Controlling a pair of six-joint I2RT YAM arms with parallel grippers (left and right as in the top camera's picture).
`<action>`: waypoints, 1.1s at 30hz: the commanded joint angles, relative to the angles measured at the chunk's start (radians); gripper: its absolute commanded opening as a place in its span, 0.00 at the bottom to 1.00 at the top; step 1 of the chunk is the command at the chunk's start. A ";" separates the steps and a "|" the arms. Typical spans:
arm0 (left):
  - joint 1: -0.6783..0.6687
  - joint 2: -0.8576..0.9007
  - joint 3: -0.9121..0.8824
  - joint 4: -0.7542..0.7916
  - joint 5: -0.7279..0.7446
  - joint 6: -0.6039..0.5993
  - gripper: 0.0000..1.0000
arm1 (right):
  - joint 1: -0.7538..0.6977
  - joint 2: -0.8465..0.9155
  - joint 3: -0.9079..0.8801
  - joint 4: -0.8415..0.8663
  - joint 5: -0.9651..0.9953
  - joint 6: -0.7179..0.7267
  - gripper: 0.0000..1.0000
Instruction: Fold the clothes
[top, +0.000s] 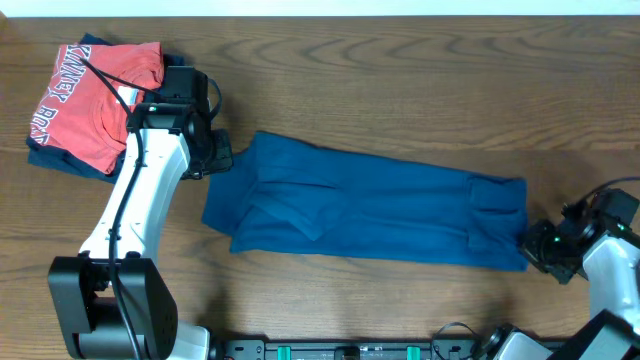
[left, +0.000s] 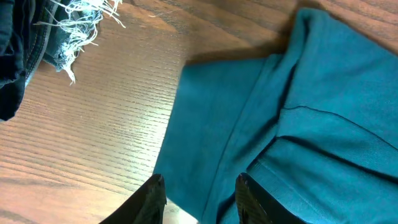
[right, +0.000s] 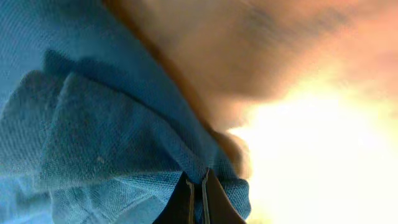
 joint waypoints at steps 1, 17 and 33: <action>0.005 -0.018 0.014 0.001 -0.003 0.010 0.39 | 0.002 -0.045 -0.004 -0.040 0.109 0.153 0.01; 0.005 -0.018 0.014 0.005 -0.003 0.010 0.39 | 0.002 -0.062 -0.003 -0.095 -0.236 -0.014 0.01; 0.005 -0.018 0.014 0.008 -0.003 0.010 0.39 | 0.000 -0.113 0.127 -0.036 -0.188 -0.077 0.33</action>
